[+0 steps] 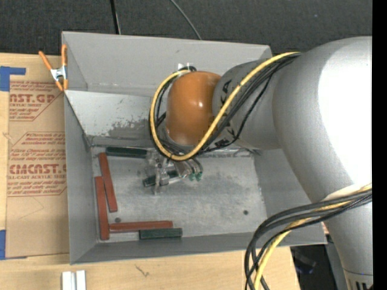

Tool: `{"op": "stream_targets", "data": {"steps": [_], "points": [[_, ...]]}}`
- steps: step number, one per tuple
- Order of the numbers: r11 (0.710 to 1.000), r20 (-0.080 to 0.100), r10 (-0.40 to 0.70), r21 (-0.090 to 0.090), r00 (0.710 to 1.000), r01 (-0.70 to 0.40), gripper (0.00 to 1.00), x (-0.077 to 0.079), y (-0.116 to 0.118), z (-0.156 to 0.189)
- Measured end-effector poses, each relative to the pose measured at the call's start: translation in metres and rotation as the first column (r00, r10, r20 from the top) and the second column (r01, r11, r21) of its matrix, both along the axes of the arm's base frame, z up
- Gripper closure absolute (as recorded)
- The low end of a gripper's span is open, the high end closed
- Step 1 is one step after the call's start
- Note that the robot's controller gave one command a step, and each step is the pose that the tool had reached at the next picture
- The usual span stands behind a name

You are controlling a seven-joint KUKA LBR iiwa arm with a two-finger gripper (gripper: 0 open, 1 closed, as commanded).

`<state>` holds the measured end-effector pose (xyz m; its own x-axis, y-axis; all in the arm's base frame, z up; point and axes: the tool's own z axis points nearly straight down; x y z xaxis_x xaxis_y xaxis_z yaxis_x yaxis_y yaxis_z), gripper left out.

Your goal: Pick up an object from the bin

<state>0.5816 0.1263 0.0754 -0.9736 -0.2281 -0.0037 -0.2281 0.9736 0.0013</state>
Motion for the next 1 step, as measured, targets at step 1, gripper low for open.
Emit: {"op": "stream_targets", "data": {"steps": [1], "points": [[0.999, -0.005, 0.036, -0.002, 0.999, -0.036, 1.0, -0.0165, -0.0053, 0.0507]]}}
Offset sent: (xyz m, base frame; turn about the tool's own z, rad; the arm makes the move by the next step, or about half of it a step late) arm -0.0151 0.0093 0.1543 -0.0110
